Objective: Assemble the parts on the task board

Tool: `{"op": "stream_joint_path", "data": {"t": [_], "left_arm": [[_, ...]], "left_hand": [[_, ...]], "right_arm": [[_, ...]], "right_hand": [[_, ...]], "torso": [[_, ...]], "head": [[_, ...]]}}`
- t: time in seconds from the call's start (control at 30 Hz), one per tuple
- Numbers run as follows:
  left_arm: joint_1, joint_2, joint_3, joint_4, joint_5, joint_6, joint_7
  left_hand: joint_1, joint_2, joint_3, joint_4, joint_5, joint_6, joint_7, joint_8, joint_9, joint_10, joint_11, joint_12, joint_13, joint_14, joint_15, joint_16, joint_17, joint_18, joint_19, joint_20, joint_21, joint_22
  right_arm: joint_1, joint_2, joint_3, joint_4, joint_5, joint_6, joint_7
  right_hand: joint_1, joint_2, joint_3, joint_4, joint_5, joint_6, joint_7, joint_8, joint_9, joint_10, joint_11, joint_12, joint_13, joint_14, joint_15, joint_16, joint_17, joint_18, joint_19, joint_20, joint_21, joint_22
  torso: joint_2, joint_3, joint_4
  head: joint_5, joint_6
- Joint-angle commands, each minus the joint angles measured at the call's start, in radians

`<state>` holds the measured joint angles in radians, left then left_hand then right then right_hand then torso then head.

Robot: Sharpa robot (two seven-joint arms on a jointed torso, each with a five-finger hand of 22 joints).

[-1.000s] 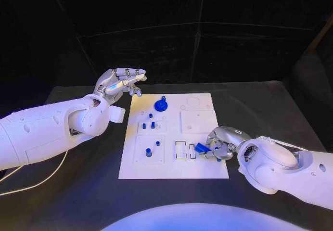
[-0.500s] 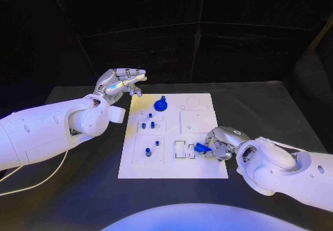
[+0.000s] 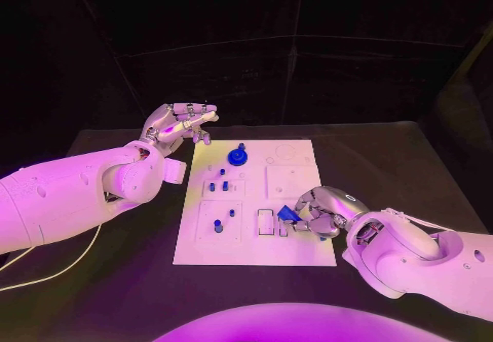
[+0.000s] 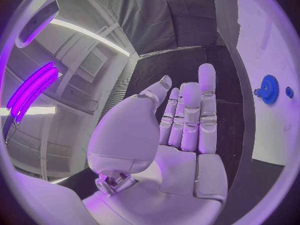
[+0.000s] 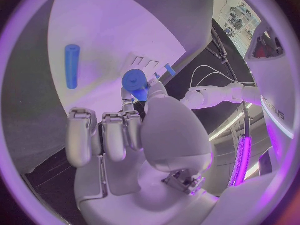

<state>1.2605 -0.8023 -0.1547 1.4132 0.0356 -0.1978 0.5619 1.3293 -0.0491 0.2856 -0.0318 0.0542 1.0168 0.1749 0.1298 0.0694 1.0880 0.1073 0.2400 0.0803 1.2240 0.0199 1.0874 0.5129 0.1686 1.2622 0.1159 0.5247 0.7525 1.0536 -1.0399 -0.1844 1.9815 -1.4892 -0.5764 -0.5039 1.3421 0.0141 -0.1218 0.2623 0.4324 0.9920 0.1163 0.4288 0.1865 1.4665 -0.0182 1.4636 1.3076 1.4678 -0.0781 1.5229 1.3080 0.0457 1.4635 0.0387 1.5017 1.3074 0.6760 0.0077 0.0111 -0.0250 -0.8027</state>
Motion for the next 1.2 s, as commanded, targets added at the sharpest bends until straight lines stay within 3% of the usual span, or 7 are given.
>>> {"op": "stream_joint_path", "data": {"t": [0.03, 0.23, 0.63, 1.0, 1.07, 1.2], "left_arm": [[0.001, 0.002, 0.001, 0.001, 0.002, 0.013, 0.005], [0.001, 0.003, 0.000, 0.002, 0.002, 0.014, 0.005], [0.001, 0.005, -0.001, 0.003, 0.002, 0.015, 0.004], [0.001, 0.003, -0.001, 0.005, 0.002, 0.015, 0.004], [0.001, 0.003, -0.001, 0.006, 0.002, 0.015, 0.004], [0.001, 0.003, -0.001, 0.007, 0.002, 0.016, 0.004]], "left_hand": [[0.007, 0.002, -0.006, 0.000, 0.000, -0.002, 0.005, 0.005, -0.001, -0.008, 0.000, 0.006, -0.001, -0.004, 0.000, -0.006, -0.001, 0.014, -0.006, 0.002, -0.005, -0.001], [0.007, 0.002, -0.006, 0.000, 0.000, -0.002, 0.005, 0.005, -0.001, -0.008, 0.000, 0.006, -0.001, -0.004, 0.000, -0.006, -0.001, 0.014, -0.006, 0.002, -0.005, -0.001], [0.007, 0.002, -0.006, 0.000, 0.000, -0.002, 0.005, 0.005, -0.001, -0.008, 0.000, 0.006, -0.001, -0.004, 0.000, -0.006, -0.001, 0.014, -0.006, 0.002, -0.005, -0.001], [0.007, 0.002, -0.006, 0.000, 0.000, -0.002, 0.005, 0.005, -0.001, -0.008, 0.000, 0.006, -0.001, -0.004, 0.000, -0.006, -0.001, 0.014, -0.006, 0.002, -0.005, -0.001], [0.007, 0.002, -0.006, 0.000, 0.000, -0.002, 0.005, 0.005, -0.001, -0.008, 0.000, 0.006, -0.001, -0.004, 0.000, -0.006, -0.001, 0.014, -0.006, 0.002, -0.005, -0.001], [0.007, 0.002, -0.006, 0.000, 0.000, -0.002, 0.005, 0.005, -0.001, -0.008, 0.000, 0.006, -0.001, -0.004, 0.000, -0.006, -0.001, 0.014, -0.006, 0.002, -0.005, -0.001]], "right_arm": [[0.001, 0.016, 0.000, -0.008, 0.080, -0.026, 0.027], [0.001, 0.057, 0.000, -0.033, 0.124, 0.014, 0.002], [0.002, 0.120, 0.001, -0.057, 0.122, 0.022, -0.044], [0.002, 0.139, 0.001, -0.074, 0.073, 0.039, -0.068], [0.002, 0.143, 0.001, -0.076, 0.065, 0.038, -0.071], [0.002, 0.148, 0.001, -0.080, 0.051, 0.033, -0.074]], "right_hand": [[0.001, 0.014, -0.001, 0.011, 0.008, 0.092, -0.074, 0.002, 0.048, 0.047, -0.011, 0.003, 0.155, 0.082, -0.008, 0.005, 0.157, -0.017, 0.025, -0.008, 0.005, 0.155], [-0.031, 0.014, -0.015, 0.026, 0.012, 0.100, -0.075, 0.000, 0.057, 0.045, -0.012, -0.006, 0.149, 0.082, -0.010, 0.004, 0.156, -0.017, 0.024, -0.010, 0.005, 0.155], [-0.097, 0.030, -0.048, 0.026, 0.025, 0.139, -0.091, 0.010, 0.085, 0.054, -0.024, 0.001, 0.160, 0.083, -0.019, 0.005, 0.160, -0.018, 0.028, -0.018, 0.007, 0.159], [-0.130, 0.040, -0.070, 0.027, 0.005, 0.154, -0.099, 0.020, 0.105, 0.058, -0.032, 0.003, 0.165, 0.083, -0.026, 0.006, 0.162, -0.019, 0.030, -0.025, 0.008, 0.162], [-0.146, 0.042, -0.080, 0.027, -0.023, 0.154, -0.100, 0.022, 0.111, 0.058, -0.033, 0.002, 0.165, 0.083, -0.027, 0.005, 0.161, -0.019, 0.030, -0.026, 0.008, 0.163], [-0.200, 0.050, -0.116, 0.027, -0.164, 0.153, -0.100, 0.026, 0.125, 0.058, -0.033, -0.002, 0.164, 0.083, -0.028, 0.004, 0.159, -0.019, 0.030, -0.028, 0.008, 0.162]], "torso": [[0.000, -0.0008, 0.0002], [0.001, -0.0005, 0.0014], [0.002, -0.0008, -0.0007], [0.001, -0.0006, -0.0010], [0.001, -0.0009, -0.0015], [0.001, -0.0009, -0.0006]], "head": [[0.003, 0.001], [0.003, 0.002], [0.004, 0.000], [0.009, -0.004], [0.009, -0.003], [0.009, -0.004]]}}
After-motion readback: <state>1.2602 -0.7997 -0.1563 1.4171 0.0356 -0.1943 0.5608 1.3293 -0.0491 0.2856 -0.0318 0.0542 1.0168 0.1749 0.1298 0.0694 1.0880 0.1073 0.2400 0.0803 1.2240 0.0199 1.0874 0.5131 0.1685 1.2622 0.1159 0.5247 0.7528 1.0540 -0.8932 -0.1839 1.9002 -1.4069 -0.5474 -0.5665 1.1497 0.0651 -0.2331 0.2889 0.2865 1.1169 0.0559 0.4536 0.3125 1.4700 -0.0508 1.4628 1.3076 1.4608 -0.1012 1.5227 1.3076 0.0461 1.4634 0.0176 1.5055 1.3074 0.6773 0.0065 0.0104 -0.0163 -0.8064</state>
